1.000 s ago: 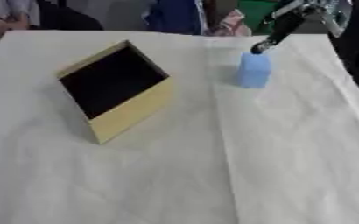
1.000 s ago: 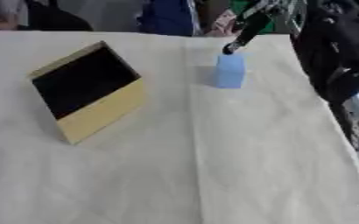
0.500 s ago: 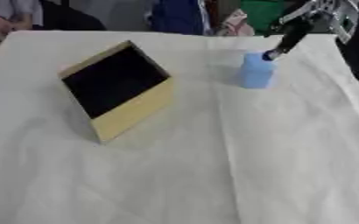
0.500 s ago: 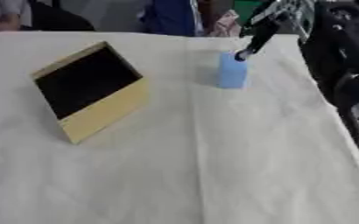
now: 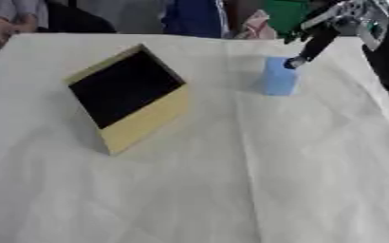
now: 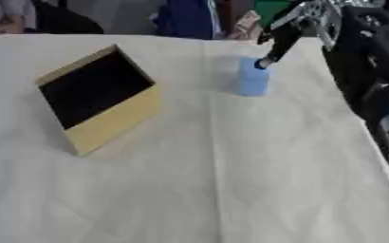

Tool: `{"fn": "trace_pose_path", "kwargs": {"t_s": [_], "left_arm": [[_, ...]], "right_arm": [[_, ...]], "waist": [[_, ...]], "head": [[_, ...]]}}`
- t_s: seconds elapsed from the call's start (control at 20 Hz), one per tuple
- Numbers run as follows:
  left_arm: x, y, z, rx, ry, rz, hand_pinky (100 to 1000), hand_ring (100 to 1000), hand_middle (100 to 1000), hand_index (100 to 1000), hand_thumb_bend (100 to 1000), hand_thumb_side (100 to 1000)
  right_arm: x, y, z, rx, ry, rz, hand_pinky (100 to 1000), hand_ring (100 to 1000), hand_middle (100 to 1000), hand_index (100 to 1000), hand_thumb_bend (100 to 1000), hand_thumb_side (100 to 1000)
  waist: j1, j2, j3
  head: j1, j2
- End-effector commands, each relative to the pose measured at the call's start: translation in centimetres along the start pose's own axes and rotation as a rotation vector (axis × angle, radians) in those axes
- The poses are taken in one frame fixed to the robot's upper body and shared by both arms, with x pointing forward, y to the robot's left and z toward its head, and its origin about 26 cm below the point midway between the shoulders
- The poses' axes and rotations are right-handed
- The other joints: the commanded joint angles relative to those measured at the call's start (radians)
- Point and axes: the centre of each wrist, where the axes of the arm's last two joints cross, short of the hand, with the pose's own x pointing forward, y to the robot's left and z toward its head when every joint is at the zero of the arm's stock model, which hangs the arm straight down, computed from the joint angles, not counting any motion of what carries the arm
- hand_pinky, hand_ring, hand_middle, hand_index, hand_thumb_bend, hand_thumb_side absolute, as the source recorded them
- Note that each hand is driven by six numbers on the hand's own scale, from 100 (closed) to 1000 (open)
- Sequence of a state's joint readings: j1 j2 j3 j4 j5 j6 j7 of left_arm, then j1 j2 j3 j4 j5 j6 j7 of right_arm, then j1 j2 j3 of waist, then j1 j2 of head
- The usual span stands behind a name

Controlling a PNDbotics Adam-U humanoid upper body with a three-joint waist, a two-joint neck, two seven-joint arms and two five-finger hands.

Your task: Pick up objects on the table and place them in the box.

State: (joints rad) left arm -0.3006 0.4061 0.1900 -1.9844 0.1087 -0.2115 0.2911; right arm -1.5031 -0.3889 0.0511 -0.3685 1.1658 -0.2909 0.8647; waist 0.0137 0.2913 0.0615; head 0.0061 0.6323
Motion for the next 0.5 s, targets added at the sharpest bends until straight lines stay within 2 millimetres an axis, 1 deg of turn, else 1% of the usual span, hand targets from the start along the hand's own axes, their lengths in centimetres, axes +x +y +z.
{"fn": "trace_pose_path", "kwargs": {"t_s": [0.05,0.5], "left_arm": [[0.7,0.4,-0.8,-0.014,-0.041,-0.019,652,575,577,861,100,890],[0.7,0.3,-0.7,-0.017,-0.04,-0.013,652,576,576,861,100,889]], "right_arm": [[0.1,-0.9,0.7,0.015,-0.029,0.028,966,984,998,1000,260,575],[0.0,0.6,-0.6,0.069,-0.004,-0.012,962,982,1000,1000,288,571]], "waist": [[0.003,-0.017,0.002],[0.003,-0.012,0.007]], "head": [[-0.001,0.001],[-0.003,-0.001]]}}
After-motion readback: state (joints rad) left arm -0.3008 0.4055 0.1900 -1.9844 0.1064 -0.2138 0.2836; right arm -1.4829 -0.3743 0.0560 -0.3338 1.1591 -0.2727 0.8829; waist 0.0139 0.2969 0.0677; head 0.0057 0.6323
